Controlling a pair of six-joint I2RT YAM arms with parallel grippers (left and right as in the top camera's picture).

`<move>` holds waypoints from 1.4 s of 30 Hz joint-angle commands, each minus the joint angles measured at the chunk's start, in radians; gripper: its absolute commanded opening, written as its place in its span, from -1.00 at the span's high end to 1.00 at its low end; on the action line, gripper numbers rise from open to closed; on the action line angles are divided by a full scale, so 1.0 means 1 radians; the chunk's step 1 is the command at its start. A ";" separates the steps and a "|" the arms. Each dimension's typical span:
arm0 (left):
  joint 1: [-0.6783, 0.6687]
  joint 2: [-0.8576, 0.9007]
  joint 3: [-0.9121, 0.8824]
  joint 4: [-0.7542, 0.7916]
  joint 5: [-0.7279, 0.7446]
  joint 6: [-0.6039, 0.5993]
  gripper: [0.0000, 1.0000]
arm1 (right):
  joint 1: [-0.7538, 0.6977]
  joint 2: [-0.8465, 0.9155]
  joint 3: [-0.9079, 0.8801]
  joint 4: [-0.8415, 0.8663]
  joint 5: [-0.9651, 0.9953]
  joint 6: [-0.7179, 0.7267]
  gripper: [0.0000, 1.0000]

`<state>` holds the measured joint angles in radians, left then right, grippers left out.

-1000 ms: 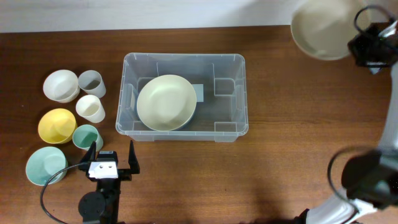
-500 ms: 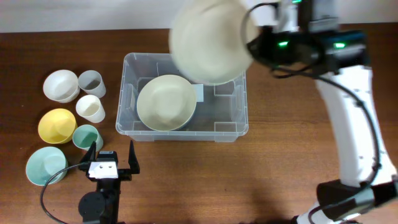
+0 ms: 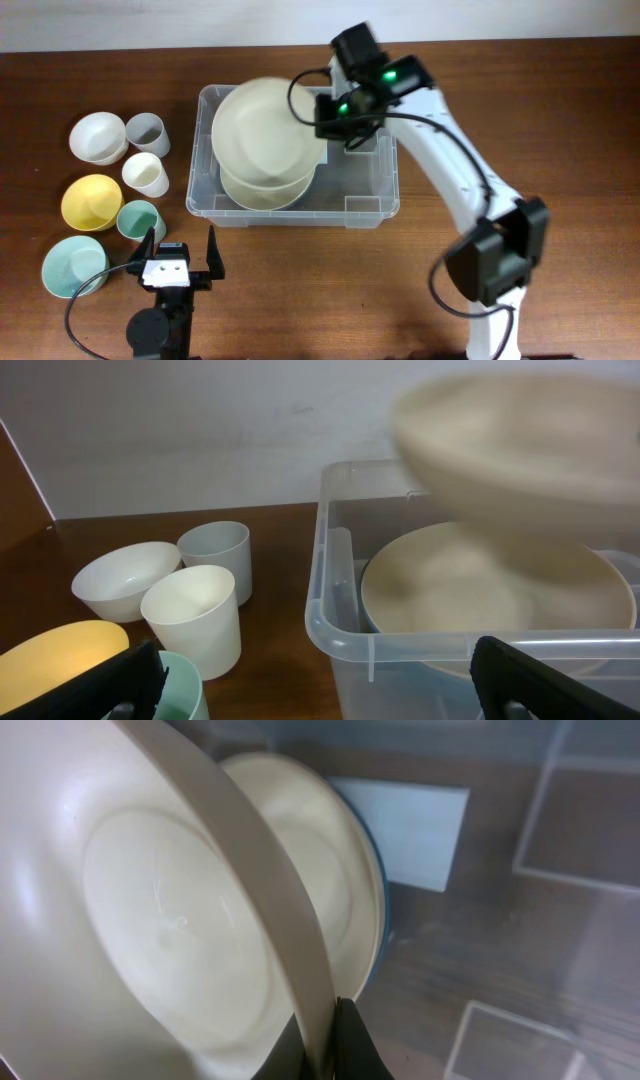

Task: Pack container
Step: 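Lower the second cream bowl onto the stack and release it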

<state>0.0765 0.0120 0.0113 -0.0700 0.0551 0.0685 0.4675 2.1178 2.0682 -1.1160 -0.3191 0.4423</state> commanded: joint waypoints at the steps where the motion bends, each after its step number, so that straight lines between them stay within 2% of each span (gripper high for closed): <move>1: -0.004 -0.006 -0.002 -0.006 0.000 0.016 -0.99 | 0.031 0.042 0.006 0.005 -0.018 0.008 0.93; 21: -0.004 -0.006 -0.002 -0.006 0.000 0.016 -0.99 | 0.048 0.189 0.000 0.031 -0.020 0.008 0.91; 24: -0.004 -0.006 -0.002 -0.006 0.000 0.016 -1.00 | 0.048 0.191 0.000 0.042 -0.009 0.008 0.69; 25: -0.004 -0.006 -0.002 -0.006 0.000 0.016 -1.00 | 0.048 0.191 0.000 0.046 -0.009 0.007 0.44; 26: -0.004 -0.006 -0.002 -0.006 0.000 0.016 -0.99 | 0.048 0.191 0.000 0.050 -0.009 0.007 0.00; 27: -0.004 -0.006 -0.002 -0.006 0.000 0.016 -0.99 | 0.048 0.191 0.000 0.055 -0.008 0.007 -0.20; 29: -0.004 -0.006 -0.002 -0.006 0.000 0.016 -0.99 | 0.047 0.191 0.000 0.065 -0.008 0.007 -0.46; 35: -0.004 -0.006 -0.002 -0.006 0.000 0.016 -0.99 | 0.043 0.185 0.034 0.073 0.005 0.007 -0.67; 38: -0.004 -0.006 -0.002 -0.006 0.000 0.016 -0.99 | 0.028 0.169 0.125 0.021 0.050 -0.002 -0.71; 42: -0.004 -0.006 -0.002 -0.006 0.000 0.016 -1.00 | -0.001 0.148 0.333 -0.109 0.115 -0.047 -0.71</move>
<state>0.0765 0.0120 0.0113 -0.0700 0.0551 0.0685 0.4980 2.3054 2.2223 -1.1622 -0.2829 0.4366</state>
